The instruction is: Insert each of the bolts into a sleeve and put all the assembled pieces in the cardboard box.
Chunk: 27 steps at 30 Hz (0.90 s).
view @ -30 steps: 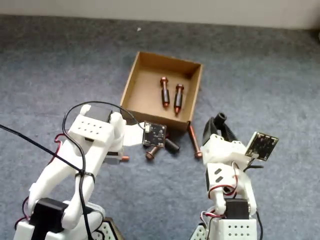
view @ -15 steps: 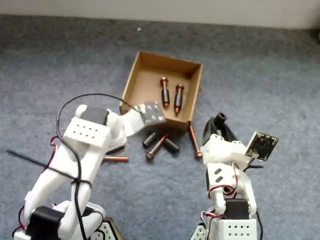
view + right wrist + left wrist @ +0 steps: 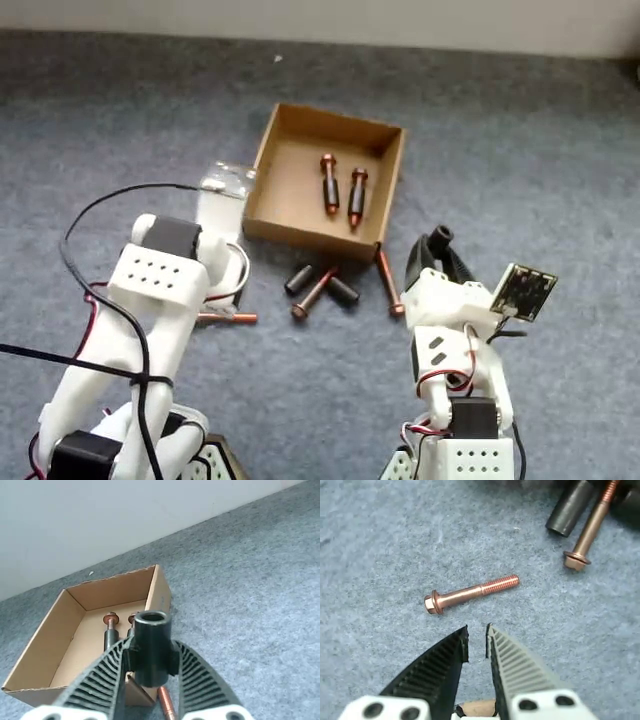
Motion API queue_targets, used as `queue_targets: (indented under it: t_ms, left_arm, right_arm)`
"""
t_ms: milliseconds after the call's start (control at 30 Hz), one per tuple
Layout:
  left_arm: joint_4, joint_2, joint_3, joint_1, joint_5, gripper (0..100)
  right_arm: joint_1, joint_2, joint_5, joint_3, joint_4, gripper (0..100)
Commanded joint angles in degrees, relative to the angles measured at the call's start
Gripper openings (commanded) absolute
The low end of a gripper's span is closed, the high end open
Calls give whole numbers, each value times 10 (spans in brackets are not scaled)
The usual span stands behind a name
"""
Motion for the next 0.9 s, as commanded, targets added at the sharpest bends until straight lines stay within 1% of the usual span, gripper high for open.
queue_targets:
  t_ms: [0,100,167,200,233,300,367,433,567,667,867]
  left_arm:
    - [4,-17,7,-10,33,84]
    - [3,-16,58,-11,76,88]
    - [3,-16,75,-11,123,91]
    - [3,-16,77,-11,156,108]
    - [3,-16,77,-12,193,140]
    - [3,-16,77,-20,251,242]
    - [3,-16,80,-22,265,353]
    - [5,-15,80,-23,267,415]
    - [1,-15,82,-49,285,391]
    - [-30,-15,91,-75,285,364]
    - [-91,-15,145,-83,288,358]
  right_arm:
    - [7,-17,0,41,-17,5]
    - [7,-17,0,41,-17,5]
    - [7,-17,0,41,-17,5]
    - [7,-17,0,41,-17,5]
    - [7,-17,0,41,-17,5]
    - [7,-17,0,41,-17,5]
    - [7,-17,0,41,-17,5]
    - [7,-17,0,41,-17,5]
    - [7,-17,0,41,-17,5]
    - [7,-17,0,41,-17,5]
    - [7,-17,0,41,-17,5]
